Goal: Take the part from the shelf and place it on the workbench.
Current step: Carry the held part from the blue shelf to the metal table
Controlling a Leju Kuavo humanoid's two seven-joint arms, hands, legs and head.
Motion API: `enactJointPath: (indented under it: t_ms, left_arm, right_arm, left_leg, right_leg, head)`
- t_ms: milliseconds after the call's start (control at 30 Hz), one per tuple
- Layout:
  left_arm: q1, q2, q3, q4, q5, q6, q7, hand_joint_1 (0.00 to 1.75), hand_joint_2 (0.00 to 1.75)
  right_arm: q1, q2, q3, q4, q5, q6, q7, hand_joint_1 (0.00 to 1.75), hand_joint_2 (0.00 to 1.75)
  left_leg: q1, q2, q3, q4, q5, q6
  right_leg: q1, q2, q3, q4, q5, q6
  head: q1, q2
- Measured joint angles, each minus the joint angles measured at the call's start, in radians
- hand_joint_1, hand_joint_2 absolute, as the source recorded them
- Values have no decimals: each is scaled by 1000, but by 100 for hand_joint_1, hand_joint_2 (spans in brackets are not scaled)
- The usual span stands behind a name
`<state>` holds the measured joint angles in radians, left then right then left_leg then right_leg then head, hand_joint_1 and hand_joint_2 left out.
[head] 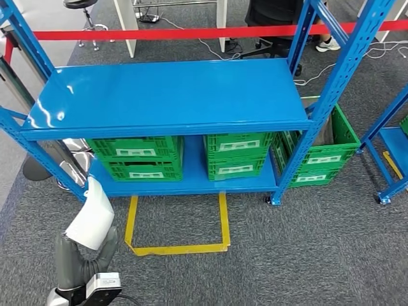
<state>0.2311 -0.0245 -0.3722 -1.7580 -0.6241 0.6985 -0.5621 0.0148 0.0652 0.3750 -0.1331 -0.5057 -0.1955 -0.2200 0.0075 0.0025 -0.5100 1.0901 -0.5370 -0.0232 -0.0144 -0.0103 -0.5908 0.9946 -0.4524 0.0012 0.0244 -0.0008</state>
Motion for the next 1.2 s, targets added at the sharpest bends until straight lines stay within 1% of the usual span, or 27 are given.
enactJointPath:
  t_ms: [33,67,167,200,233,300,333,367,400,433,500,533,567,600,633,667,700,733,767,833,867,900,933,1000,1067,1133,1200]
  left_arm:
    - [2,-1,3,-3,0,0,-1,175,175]
    - [3,-3,5,-5,0,0,-1,175,175]
    - [9,-6,11,-9,0,0,-3,175,175]
    - [10,-7,11,-9,0,0,-4,175,175]
    - [10,-8,12,-10,0,0,-4,175,175]
    - [11,-11,14,-10,0,0,-4,175,175]
    - [12,-12,15,-10,0,0,-4,175,175]
    - [14,-13,17,-10,-1,0,-5,175,175]
    - [16,-14,19,-10,-2,0,-6,175,175]
    - [21,-15,23,-11,-3,0,-8,175,175]
    - [33,-17,33,-18,-11,0,-11,175,175]
    - [41,-18,40,-24,-15,0,-12,175,175]
    - [48,-19,46,-31,-20,1,-14,175,175]
    - [55,-21,54,-39,-23,1,-15,175,175]
    - [63,-23,62,-47,-26,1,-17,175,175]
    - [72,-24,72,-54,-26,1,-17,175,175]
    - [81,-25,82,-62,-26,1,-17,175,175]
    - [89,-26,94,-71,-26,1,-16,175,175]
    - [97,-26,105,-79,-25,1,-14,175,175]
    - [112,-27,125,-95,-24,1,-9,175,175]
    - [121,-29,136,-102,-24,1,-8,175,175]
    - [130,-31,146,-109,-24,1,-8,175,175]
    - [140,-35,157,-116,-23,1,-9,175,175]
    - [157,-45,181,-131,-18,1,-14,175,175]
    - [169,-58,203,-142,-10,1,-21,175,175]
    - [180,-72,223,-149,-5,1,-32,175,175]
    - [193,-89,240,-153,-2,1,-44,175,175]
  right_arm:
    - [-1,2,1,0,0,0,0,0,175]
    - [-2,3,2,0,0,0,-1,0,175]
    - [-1,4,2,0,0,-1,-2,0,175]
    - [0,4,2,1,0,-1,-2,0,175]
    - [0,4,2,1,-1,-1,-3,0,175]
    - [-1,4,3,2,-1,-1,-3,0,175]
    - [-2,4,3,2,0,0,-3,0,175]
    - [-3,4,4,2,1,2,-3,0,175]
    - [-4,4,6,2,2,4,-1,0,175]
    - [-5,4,8,2,5,5,3,0,175]
    - [-7,4,16,2,14,8,14,0,175]
    - [-8,5,22,2,20,8,18,0,175]
    - [-9,6,28,2,26,9,20,0,175]
    - [-11,8,34,2,31,7,21,0,175]
    - [-12,13,40,2,36,2,23,0,175]
    - [-13,20,45,2,41,-7,25,0,175]
    - [-15,27,52,2,46,-18,28,0,175]
    - [-16,35,58,1,53,-28,31,0,175]
    - [-17,42,66,1,62,-35,33,0,175]
    - [-20,52,81,0,79,-40,32,0,175]
    - [-22,55,89,0,87,-41,31,0,175]
    - [-25,57,97,-1,94,-41,29,0,175]
    - [-29,59,104,-1,101,-42,29,0,175]
    - [-34,60,120,-1,115,-41,30,0,175]
    - [-40,60,134,-2,128,-40,35,0,175]
    - [-45,62,148,-3,139,-39,41,0,175]
    - [-46,64,163,-3,150,-38,47,0,175]
  left_leg:
    - [-1,-1,41,-65,0,5]
    - [-3,-2,64,-107,-6,10]
    - [-6,-1,54,-124,5,34]
    - [-6,1,45,-124,15,44]
    - [-5,3,33,-126,27,53]
    - [-8,5,3,-125,51,63]
    - [-10,5,-14,-124,64,65]
    - [-13,5,-32,-123,77,66]
    - [-16,5,-50,-121,89,66]
    - [-19,5,-67,-118,101,66]
    - [-22,5,-96,-110,121,62]
    - [-24,5,-106,-105,129,59]
    - [-26,5,-112,-101,137,55]
    - [-26,6,-115,-100,146,50]
    - [-25,6,-118,-99,156,44]
    - [-24,5,-121,-99,160,38]
    - [-22,3,-125,-92,148,32]
    - [-20,1,-133,-69,115,25]
    - [-17,-1,-143,-27,64,18]
    - [-12,-1,-163,102,-40,7]
    - [-9,-1,-166,158,-59,3]
    - [-7,-1,-158,189,-51,1]
    - [-5,-1,-136,184,-25,-1]
    - [-2,-2,-45,71,19,1]
    - [-3,-2,41,-65,9,11]
    - [-8,-3,60,-111,-3,24]
    - [-6,1,41,-115,12,40]
  right_leg:
    - [1,0,-7,3,7,5]
    - [2,1,-11,4,15,12]
    - [0,3,-20,3,30,31]
    - [-1,4,-28,16,11,36]
    - [-1,6,-41,48,-28,40]
    - [-1,8,-76,165,-135,44]
    - [0,9,-88,232,-175,46]
    - [1,9,-91,281,-189,46]
    - [2,9,-78,301,-177,44]
    - [4,9,-48,287,-149,40]
    - [9,9,59,166,-99,28]
    - [11,9,124,77,-103,23]
    - [14,9,171,7,-116,18]
    - [17,10,199,-40,-129,14]
    - [19,10,207,-64,-135,9]
    - [18,8,197,-63,-128,3]
    - [16,6,188,-63,-118,-4]
    - [14,4,177,-63,-107,-11]
    - [12,1,163,-63,-95,-17]
    - [13,-2,134,-58,-73,-21]
    - [13,-3,119,-53,-63,-20]
    - [13,-3,103,-45,-54,-19]
    - [12,-3,86,-36,-46,-18]
    - [12,-2,53,-14,-35,-12]
    - [15,0,32,2,-25,-2]
    - [15,1,19,6,-9,10]
    - [13,2,6,13,-12,23]
  head:
    - [1,0]
    - [1,0]
    - [-1,0]
    - [0,0]
    - [2,0]
    - [5,0]
    - [6,0]
    - [6,0]
    - [6,0]
    - [6,0]
    - [6,0]
    - [6,0]
    - [6,0]
    - [6,0]
    - [7,0]
    - [7,0]
    - [7,0]
    - [5,0]
    - [4,0]
    - [1,0]
    - [1,0]
    - [0,0]
    - [1,0]
    - [1,0]
    - [2,0]
    - [2,0]
    - [1,0]
